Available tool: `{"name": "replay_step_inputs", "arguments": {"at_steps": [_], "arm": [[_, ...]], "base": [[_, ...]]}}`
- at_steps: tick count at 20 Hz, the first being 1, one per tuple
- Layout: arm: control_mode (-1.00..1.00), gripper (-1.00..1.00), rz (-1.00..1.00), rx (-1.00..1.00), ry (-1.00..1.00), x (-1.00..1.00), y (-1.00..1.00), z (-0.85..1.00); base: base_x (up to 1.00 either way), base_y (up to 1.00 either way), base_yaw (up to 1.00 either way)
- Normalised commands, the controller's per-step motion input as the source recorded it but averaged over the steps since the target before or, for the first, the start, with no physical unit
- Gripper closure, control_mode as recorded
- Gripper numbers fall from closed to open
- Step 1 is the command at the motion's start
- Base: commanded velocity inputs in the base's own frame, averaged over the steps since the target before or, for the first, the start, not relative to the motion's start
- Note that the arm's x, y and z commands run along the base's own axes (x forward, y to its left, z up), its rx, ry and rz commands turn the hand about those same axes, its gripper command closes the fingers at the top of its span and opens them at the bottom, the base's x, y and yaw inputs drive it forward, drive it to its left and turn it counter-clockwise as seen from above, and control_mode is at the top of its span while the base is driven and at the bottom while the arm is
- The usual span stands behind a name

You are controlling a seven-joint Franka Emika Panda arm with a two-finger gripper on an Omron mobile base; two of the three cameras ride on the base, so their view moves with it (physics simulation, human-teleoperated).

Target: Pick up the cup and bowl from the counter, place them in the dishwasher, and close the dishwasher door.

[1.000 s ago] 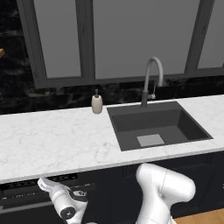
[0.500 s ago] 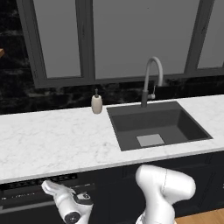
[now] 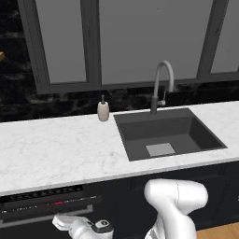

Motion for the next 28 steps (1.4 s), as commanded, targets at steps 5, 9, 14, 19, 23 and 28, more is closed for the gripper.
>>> {"name": "replay_step_inputs", "arguments": {"at_steps": [5, 9, 14, 19, 23, 28], "arm": [[-1.0, -1.0, 0.09, -0.12, 0.03, 0.12, 0.0, -1.0], [-1.0, -1.0, -0.01, -0.04, 0.0, 0.97, 0.0, -1.0], [-1.0, -1.0, -0.01, 0.0, -0.01, 1.0, 0.0, -0.95], [-1.0, -1.0, 0.0, 0.0, -0.02, 0.99, 0.0, -0.82], [-1.0, -1.0, 0.0, 0.0, 0.0, 0.46, 0.0, -0.28], [-1.0, -1.0, 0.0, 0.0, 0.0, 0.0, 0.0, 0.0]], "base": [[0.0, 0.0, 0.0], [0.0, 0.0, 0.0], [0.0, 0.0, 0.0], [0.0, 0.0, 0.0], [0.0, 0.0, 0.0], [0.0, 0.0, 0.0]]}}
